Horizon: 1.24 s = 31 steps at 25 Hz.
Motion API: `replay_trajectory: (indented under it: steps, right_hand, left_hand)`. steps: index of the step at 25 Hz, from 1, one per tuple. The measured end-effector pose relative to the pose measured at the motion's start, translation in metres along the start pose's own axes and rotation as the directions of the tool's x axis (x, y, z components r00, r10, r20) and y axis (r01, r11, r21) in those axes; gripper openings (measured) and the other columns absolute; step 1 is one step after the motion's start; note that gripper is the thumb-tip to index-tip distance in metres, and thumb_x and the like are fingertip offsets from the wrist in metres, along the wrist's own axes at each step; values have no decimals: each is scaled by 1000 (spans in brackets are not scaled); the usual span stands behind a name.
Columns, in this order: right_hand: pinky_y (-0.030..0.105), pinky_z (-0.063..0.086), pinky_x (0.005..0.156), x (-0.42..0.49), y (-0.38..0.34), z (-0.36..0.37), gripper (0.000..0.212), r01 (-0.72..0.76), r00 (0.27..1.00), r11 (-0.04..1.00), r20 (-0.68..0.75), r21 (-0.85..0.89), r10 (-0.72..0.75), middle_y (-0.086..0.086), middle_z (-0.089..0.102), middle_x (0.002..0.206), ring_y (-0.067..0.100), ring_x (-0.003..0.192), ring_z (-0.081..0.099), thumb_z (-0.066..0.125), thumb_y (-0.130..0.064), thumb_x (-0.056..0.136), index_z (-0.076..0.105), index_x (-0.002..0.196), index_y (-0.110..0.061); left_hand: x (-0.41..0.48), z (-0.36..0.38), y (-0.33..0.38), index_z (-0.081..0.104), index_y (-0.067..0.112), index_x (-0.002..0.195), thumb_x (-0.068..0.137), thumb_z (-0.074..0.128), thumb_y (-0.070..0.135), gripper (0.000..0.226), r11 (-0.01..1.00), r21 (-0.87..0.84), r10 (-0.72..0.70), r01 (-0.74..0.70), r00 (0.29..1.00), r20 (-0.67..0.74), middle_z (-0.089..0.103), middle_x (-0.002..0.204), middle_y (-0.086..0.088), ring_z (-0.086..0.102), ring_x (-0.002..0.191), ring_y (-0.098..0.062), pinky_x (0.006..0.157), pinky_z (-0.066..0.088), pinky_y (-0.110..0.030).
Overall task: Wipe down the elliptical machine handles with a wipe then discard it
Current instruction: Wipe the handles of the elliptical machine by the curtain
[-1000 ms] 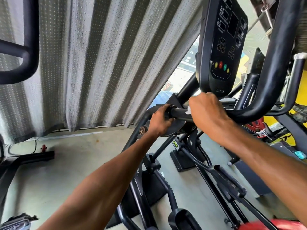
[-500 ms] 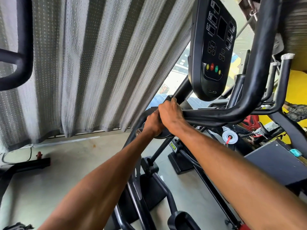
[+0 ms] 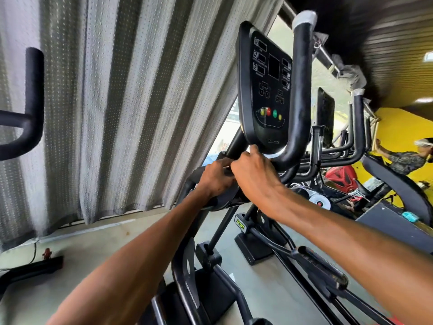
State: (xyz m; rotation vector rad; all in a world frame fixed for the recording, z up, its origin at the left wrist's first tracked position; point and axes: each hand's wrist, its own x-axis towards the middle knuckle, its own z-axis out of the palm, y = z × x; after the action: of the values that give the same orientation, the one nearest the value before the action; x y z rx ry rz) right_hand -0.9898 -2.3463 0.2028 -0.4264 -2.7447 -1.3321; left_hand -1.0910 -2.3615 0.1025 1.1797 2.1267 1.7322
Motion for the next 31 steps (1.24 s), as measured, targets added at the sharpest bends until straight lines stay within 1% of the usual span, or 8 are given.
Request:
replay_trajectory:
  steps: [6, 11, 13, 17, 22, 25, 28, 31]
  right_hand:
    - [37, 54, 86, -22, 41, -40, 20, -56, 998, 993, 18, -107, 59, 15, 68, 110, 35, 119, 54, 59, -10, 97, 67, 113, -3]
    - [40, 53, 95, -32, 58, -50, 16, 39, 999, 998, 6, -49, -39, 12, 67, 104, 32, 119, 51, 63, -5, 93, 67, 108, -3]
    - [37, 51, 91, -35, 73, -57, 15, 137, 990, 990, -6, -19, -138, 11, 65, 102, 28, 116, 51, 58, 1, 94, 66, 106, -4]
    - [35, 52, 87, -26, 103, -75, 14, 382, 924, 920, 53, -89, -379, 5, 60, 93, 21, 101, 52, 55, 4, 94, 63, 93, -8]
    - [29, 50, 84, -6, 143, -81, 13, 405, 897, 883, -84, -236, -434, 0, 64, 96, 14, 90, 35, 57, -3, 96, 67, 96, -11]
    - [27, 49, 89, -3, 165, -69, 17, 478, 848, 811, -65, -338, -526, -4, 62, 107, 14, 102, 43, 58, -10, 97, 67, 111, -15]
    - [29, 49, 95, 9, 184, -61, 26, 500, 795, 770, -144, -396, -590, -1, 63, 116, 16, 108, 49, 59, -10, 97, 65, 121, -15]
    - [33, 51, 96, 24, 198, -65, 28, 449, 787, 776, -215, -443, -578, 4, 64, 116, 20, 109, 53, 62, -9, 94, 65, 122, -11]
  left_hand:
    - [-6, -5, 33, 68, 15, 125, 86, 76, 13, 39, 995, -33, 94, -94, 995, 26, 71, 125, 1, 62, 113, -14, 97, 46, -25]
    - [-8, 0, 50, 72, 15, 111, 86, 75, 9, 25, 984, -132, 132, -121, 988, 74, 72, 109, 9, 64, 98, -5, 75, 43, -7]
    - [-7, 1, 56, 73, 17, 112, 87, 72, 11, 25, 976, -192, 120, -102, 989, 83, 74, 107, 11, 66, 100, -4, 78, 43, -11]
    - [-7, 1, 72, 64, 2, 96, 88, 63, -4, 11, 914, -390, 176, -117, 977, 119, 60, 64, 15, 60, 71, -8, 70, 43, -13]
    - [0, 1, 93, 63, 23, 114, 92, 60, -1, 32, 804, -591, 177, -69, 976, 127, 73, 98, 10, 67, 98, -8, 98, 49, -29]
    - [6, 1, 111, 65, 16, 112, 87, 65, 8, 26, 716, -698, 112, -21, 990, 84, 73, 88, 8, 67, 84, -5, 79, 52, -20]
    - [15, 2, 133, 67, 12, 98, 97, 51, -2, 21, 609, -793, 86, 8, 993, 76, 72, 74, 1, 67, 65, -10, 57, 50, -17]
    - [27, 2, 150, 64, 17, 86, 98, 47, 0, 27, 524, -851, 23, 24, 999, 42, 62, 60, 5, 56, 51, -9, 53, 45, -23]
